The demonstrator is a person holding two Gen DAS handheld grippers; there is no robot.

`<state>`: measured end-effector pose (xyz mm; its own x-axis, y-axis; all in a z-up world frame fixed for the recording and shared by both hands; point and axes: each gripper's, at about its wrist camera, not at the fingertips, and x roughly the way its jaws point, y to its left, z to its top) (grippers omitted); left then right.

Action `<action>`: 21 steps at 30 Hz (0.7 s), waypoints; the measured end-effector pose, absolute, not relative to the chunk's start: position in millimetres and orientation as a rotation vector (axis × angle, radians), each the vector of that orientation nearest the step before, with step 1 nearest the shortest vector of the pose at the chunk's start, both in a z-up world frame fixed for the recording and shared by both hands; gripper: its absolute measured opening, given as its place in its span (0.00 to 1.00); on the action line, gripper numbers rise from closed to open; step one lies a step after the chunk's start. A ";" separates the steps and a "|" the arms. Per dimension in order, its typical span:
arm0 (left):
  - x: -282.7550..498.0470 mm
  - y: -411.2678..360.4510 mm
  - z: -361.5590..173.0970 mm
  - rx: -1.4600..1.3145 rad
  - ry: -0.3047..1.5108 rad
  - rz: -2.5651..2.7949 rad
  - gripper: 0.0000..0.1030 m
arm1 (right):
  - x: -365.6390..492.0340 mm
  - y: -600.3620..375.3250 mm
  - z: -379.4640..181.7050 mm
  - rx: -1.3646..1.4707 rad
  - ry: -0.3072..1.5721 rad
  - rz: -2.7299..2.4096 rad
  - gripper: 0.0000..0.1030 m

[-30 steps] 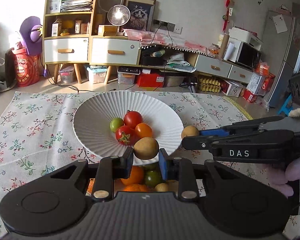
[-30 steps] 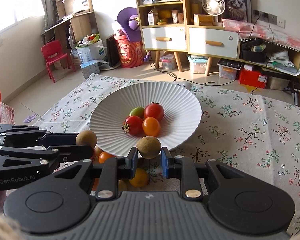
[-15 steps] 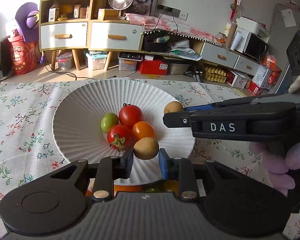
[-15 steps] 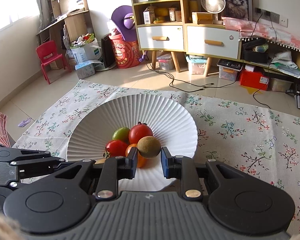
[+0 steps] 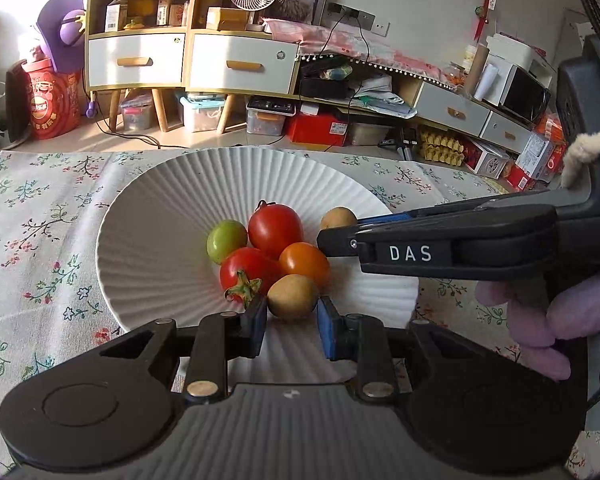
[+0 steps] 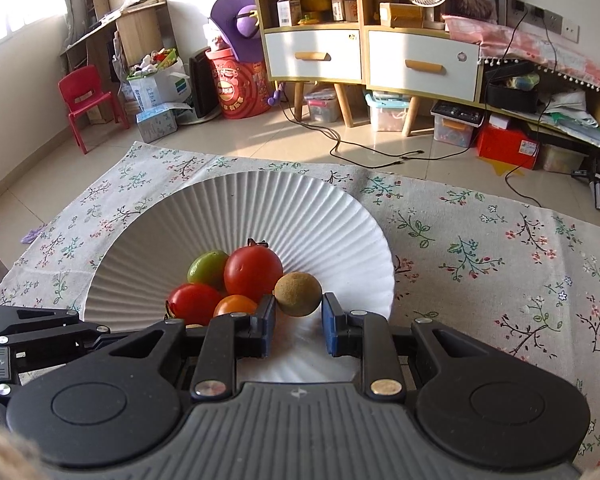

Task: Organize fruits
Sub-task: 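Open both tools to drop the brown fruits into the plate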

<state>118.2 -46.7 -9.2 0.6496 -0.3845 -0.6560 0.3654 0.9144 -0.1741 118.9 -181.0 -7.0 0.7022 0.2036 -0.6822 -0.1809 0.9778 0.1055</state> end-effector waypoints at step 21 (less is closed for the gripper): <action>113.3 -46.6 -2.1 -0.033 0.735 -0.417 0.43 | 114.8 -186.7 2.2 0.065 0.740 0.209 0.32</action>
